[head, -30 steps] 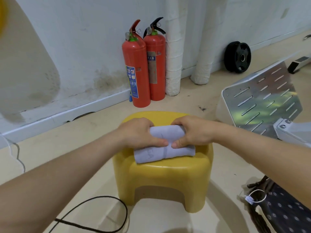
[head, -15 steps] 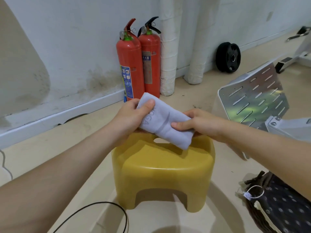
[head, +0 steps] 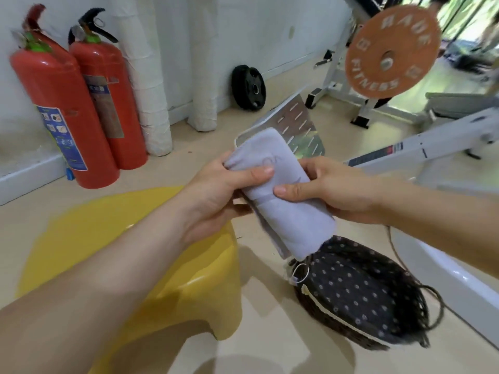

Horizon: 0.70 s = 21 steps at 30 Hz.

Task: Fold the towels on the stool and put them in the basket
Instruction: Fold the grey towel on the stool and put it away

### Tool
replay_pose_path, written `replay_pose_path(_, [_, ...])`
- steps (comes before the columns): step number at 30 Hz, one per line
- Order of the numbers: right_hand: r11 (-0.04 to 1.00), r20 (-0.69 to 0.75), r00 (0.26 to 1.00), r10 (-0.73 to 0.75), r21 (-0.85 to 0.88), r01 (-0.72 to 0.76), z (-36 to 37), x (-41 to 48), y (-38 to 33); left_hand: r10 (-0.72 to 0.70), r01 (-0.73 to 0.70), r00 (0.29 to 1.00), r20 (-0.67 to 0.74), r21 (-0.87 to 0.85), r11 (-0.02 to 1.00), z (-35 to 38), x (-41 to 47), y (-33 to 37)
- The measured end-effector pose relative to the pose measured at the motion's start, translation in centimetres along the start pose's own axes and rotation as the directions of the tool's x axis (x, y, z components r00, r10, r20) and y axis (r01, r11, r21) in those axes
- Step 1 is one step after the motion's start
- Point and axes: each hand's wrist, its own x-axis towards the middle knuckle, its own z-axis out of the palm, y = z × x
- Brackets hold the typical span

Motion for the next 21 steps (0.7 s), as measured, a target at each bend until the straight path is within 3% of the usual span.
replay_pose_path(3, [0.994, -0.041, 0.998, 0.042, 0.099, -0.038, -1.8, -2.5, 2.5, -0.024, 0.023, 0.999, 0.048, 0.020, 1.000, 3.2, 0.8, -1.1])
replay_pose_path(6, [0.949, -0.024, 0.998, 0.054, 0.313, -0.043, -3.7, -4.4, 6.7, -0.085, 0.069, 0.990, 0.113, 0.138, 0.988, 6.5, 1.8, -2.8])
replay_pose_path(9, [0.895, -0.171, 0.979, 0.110, 0.445, -0.023, -4.6, -5.5, 12.4, -0.157, 0.113, 0.982, 0.104, 0.338, 0.934, 9.1, 2.8, -5.8])
replay_pose_path(11, [0.868, -0.277, 0.939, 0.206, 0.495, -0.045, -5.2, -5.9, 16.6, -0.195, 0.156, 0.981, 0.016, 0.539, 0.828, 9.7, 3.4, -8.9])
replay_pose_path(13, [0.785, -0.353, 0.853, 0.385, 0.611, -0.102, -6.1, -5.5, 21.2, -0.186, 0.131, 0.982, -0.007, 0.737, 0.663, 9.4, 4.1, -12.1])
replay_pose_path(15, [0.684, -0.362, 0.736, 0.572, 0.706, -0.185, -6.6, -4.6, 25.2, -0.202, 0.063, 0.979, 0.026, 0.905, 0.422, 9.4, 4.9, -15.6])
replay_pose_path(17, [0.632, -0.343, 0.658, 0.670, 0.729, -0.264, -6.4, -3.4, 28.6, -0.242, -0.013, 0.968, 0.061, 0.980, 0.197, 10.1, 5.4, -19.0])
replay_pose_path(18, [0.623, -0.337, 0.640, 0.691, 0.727, -0.289, -6.2, -2.6, 30.1, -0.256, -0.020, 0.965, 0.060, 0.987, 0.159, 10.5, 5.5, -20.7])
replay_pose_path(21, [0.634, -0.345, 0.620, 0.705, 0.698, -0.332, -5.4, -0.2, 33.4, -0.324, 0.112, 0.945, -0.048, 0.977, 0.180, 11.4, 6.3, -24.2])
